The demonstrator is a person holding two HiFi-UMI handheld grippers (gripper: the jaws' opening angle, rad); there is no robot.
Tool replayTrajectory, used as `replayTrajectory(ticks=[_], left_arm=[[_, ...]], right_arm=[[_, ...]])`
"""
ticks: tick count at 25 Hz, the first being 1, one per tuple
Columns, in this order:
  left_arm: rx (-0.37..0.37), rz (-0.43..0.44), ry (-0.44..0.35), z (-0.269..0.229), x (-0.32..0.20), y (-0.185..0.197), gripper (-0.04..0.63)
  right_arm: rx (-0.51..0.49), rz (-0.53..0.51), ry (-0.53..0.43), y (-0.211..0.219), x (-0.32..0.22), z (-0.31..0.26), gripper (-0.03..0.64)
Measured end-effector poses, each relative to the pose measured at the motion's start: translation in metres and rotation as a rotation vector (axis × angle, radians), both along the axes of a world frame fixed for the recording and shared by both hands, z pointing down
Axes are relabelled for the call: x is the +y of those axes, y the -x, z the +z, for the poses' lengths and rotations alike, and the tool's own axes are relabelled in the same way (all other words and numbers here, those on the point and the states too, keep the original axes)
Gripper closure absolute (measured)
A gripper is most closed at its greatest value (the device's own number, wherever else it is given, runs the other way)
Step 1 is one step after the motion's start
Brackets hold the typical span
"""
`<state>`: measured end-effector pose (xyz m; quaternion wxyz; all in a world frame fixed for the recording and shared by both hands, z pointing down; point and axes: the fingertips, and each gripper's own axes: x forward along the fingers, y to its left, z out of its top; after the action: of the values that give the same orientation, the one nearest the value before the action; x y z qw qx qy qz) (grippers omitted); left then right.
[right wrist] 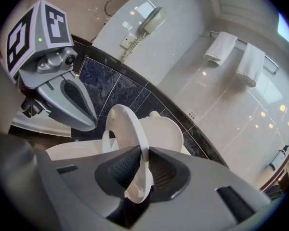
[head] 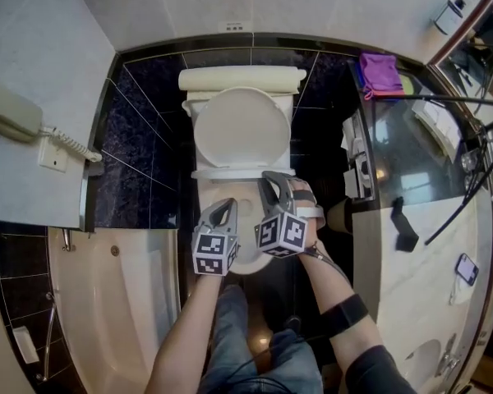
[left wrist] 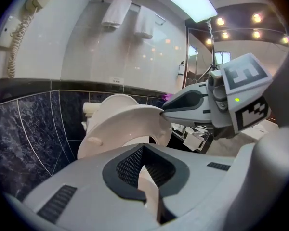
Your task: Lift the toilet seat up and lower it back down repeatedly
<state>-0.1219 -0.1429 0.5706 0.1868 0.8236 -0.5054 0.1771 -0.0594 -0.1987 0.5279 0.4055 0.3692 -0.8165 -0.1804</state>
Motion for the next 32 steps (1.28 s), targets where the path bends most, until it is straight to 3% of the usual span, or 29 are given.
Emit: replayTrajectory(ticks=[17, 25, 32], left_arm=[[-0.046, -0.077, 0.007, 0.057, 0.091, -0.004, 0.6], [-0.026, -0.089, 0.096, 0.129, 0.148, -0.007, 0.6], [-0.041, -0.081, 0.204, 0.215, 0.203, -0.009, 0.601]], right_arm=[[0.058, -0.094, 0.039, -0.005, 0.149, 0.075, 0.538], [0.044, -0.12, 0.12, -0.009, 0.218, 0.132, 0.534], [0.008, -0.085, 0.209, -0.029, 0.277, 0.191, 0.604]])
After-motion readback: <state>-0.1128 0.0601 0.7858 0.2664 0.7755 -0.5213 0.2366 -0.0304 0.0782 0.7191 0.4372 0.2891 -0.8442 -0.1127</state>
